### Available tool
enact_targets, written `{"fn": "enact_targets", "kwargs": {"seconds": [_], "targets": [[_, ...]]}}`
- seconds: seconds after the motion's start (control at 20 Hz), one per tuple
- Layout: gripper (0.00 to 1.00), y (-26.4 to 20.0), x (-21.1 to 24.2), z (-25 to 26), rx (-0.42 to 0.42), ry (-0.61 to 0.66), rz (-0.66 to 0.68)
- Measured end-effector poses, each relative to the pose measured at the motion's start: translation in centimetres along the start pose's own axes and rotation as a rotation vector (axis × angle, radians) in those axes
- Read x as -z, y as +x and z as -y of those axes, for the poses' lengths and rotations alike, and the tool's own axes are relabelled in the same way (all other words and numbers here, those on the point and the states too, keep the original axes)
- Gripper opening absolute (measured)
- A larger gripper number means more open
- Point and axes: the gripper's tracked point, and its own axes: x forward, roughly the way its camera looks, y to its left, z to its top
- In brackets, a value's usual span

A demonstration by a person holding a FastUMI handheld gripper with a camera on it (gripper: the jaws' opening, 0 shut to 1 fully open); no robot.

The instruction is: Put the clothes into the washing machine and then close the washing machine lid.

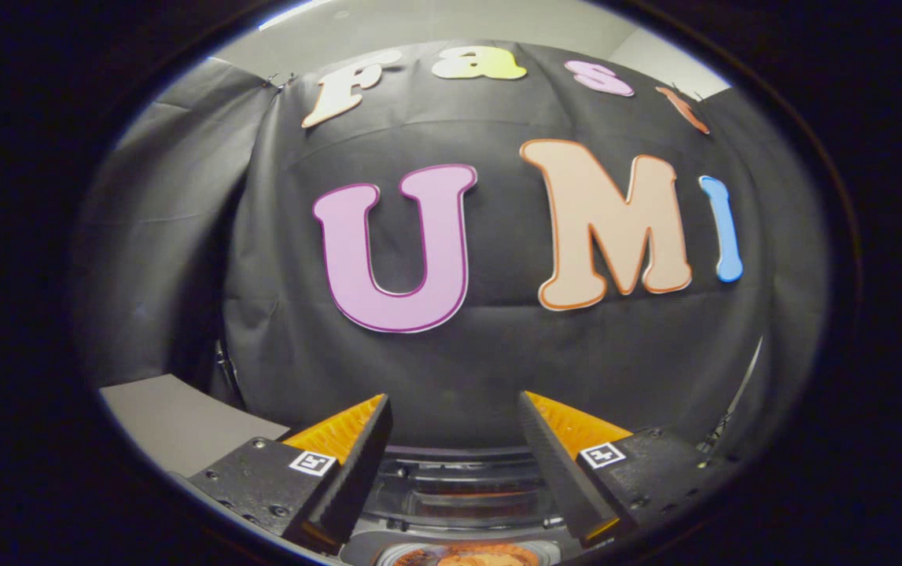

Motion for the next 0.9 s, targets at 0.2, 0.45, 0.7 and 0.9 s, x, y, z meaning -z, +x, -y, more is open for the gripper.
{"fn": "enact_targets", "kwargs": {"seconds": [0.2,0.45,0.7,0.9], "targets": [[0.97,3.6,1.6,-0.5,0.023,-0.030,-0.036],[0.97,5.7,4.4,0.4,0.076,-0.038,-0.129],[0.97,5.8,6.5,1.0,0.115,-0.093,-0.196],[0.96,5.9,7.5,1.3,0.128,-0.056,-0.254]]}}
